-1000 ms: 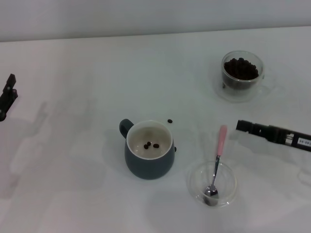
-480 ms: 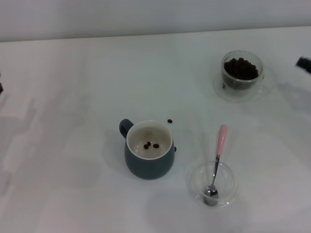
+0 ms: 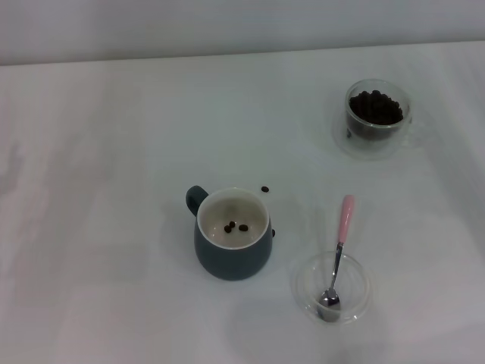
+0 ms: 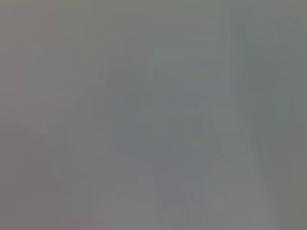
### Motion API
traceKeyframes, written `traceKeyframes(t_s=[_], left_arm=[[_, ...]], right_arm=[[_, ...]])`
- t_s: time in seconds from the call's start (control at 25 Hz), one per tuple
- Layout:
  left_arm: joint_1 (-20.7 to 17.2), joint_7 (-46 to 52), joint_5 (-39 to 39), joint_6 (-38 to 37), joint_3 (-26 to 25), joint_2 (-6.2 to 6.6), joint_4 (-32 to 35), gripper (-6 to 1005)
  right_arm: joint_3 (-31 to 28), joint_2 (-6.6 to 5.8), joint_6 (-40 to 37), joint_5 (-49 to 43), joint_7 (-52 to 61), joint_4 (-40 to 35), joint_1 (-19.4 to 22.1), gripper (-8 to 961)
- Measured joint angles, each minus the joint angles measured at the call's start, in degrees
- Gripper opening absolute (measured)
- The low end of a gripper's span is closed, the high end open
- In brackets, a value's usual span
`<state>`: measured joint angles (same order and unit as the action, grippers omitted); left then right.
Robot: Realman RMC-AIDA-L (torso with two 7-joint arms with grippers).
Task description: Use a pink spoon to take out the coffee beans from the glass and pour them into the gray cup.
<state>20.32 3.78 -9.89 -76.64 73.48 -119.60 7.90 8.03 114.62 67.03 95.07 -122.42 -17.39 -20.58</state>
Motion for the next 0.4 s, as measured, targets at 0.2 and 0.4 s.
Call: traceKeyframes(t_s=[0.2, 0.4], left_arm=[[0.65, 0.48, 5.36, -0.11, 0.31, -0.16, 0.01, 749], [1.37, 1.6, 5.87, -0.18, 0.44, -0.22, 0.01, 750]], right_arm=[[-0.11, 0.02, -1.27, 5.82, -7.19, 0.26, -0.73, 257], [-0.08, 0.06, -1.99, 6.59, -13.42, 0.7, -1.71, 257]])
